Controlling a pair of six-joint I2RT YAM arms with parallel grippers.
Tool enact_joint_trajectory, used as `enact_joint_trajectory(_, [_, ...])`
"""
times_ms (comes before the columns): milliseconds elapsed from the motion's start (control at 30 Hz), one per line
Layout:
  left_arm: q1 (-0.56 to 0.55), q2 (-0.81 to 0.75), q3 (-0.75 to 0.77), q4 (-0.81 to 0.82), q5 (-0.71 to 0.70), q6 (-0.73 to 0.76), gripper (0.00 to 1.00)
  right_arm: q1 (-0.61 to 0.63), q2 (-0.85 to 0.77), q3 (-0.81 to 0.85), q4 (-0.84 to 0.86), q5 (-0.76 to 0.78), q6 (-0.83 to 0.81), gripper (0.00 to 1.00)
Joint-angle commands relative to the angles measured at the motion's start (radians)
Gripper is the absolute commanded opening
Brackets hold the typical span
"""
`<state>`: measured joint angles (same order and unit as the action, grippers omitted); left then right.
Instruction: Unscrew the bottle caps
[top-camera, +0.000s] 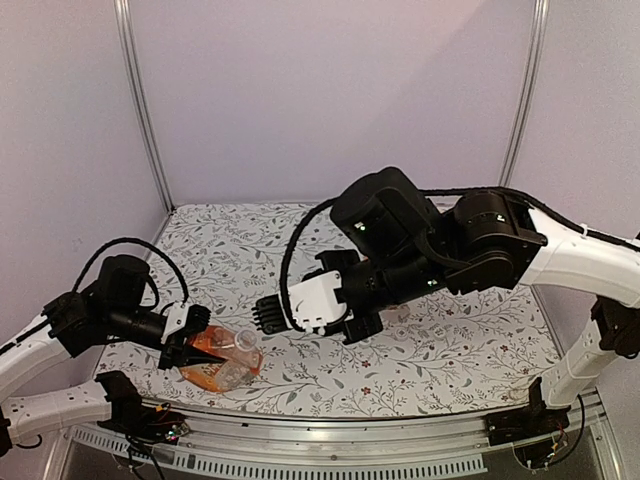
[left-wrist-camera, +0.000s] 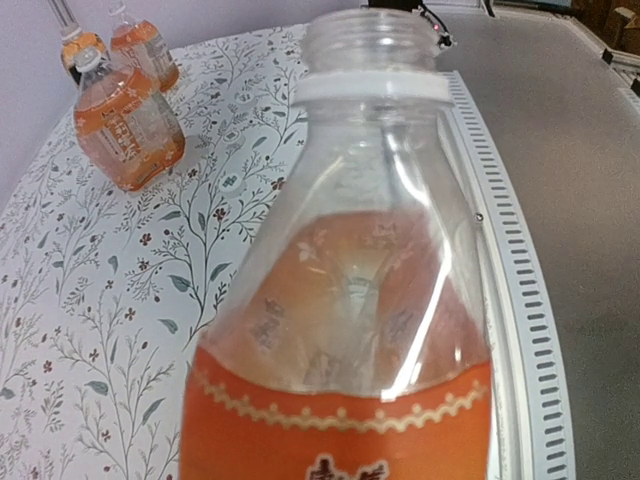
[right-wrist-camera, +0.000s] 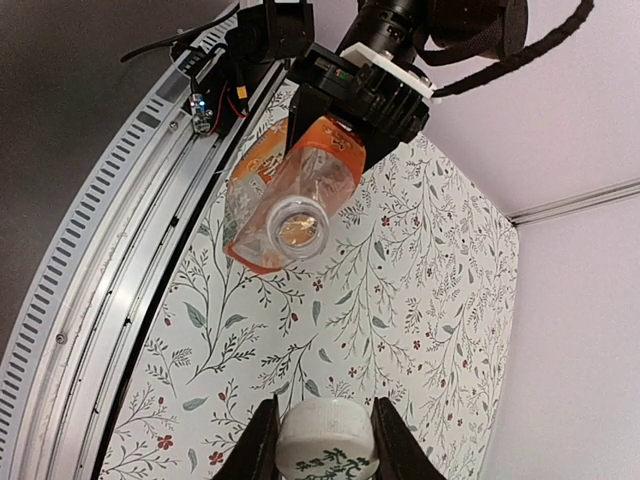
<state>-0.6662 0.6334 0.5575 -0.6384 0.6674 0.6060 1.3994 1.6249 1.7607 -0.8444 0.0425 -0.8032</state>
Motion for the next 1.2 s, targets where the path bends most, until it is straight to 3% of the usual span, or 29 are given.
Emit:
enact_joint_trajectory(0, [0.019,-0.005,-0.004,0.031,-0.041,-0.069,0.28,-0.017,0.028,0.006,-0.042,0.033,0.055,0.00])
enact_joint_trajectory(267, [0.166,-0.070,-0.113,0.485,-0.373,-0.564,0.31,-0.168,0.079,-0.125,-0.039,0.143,0.554,0.00])
enact_joint_trajectory(433, [0.275,-0.110,-0.183,0.550,-0.469,-0.681,0.31,-0.216,0.164,-0.208,-0.038,0.132,0.768,0.00])
enact_joint_trajectory(533, [0.334,-0.142,-0.227,0.566,-0.516,-0.717,0.31,-0.219,0.237,-0.200,-0.039,0.118,0.798,0.00])
enact_joint_trajectory(733, [0.423,-0.188,-0.272,0.568,-0.489,-0.774,0.32,-0.219,0.366,-0.161,-0.038,0.068,0.836,0.00])
enact_joint_trajectory(800, [0.437,-0.200,-0.278,0.576,-0.454,-0.773,0.32,-0.219,0.398,-0.163,-0.040,0.064,0.838,0.05])
enact_joint_trajectory(933, [0.470,-0.225,-0.296,0.594,-0.377,-0.794,0.32,-0.218,0.449,-0.159,-0.047,0.052,0.848,0.23])
enact_joint_trajectory(1167, [0.499,-0.251,-0.312,0.620,-0.276,-0.821,0.33,-0.218,0.503,-0.119,-0.053,0.021,0.868,0.30])
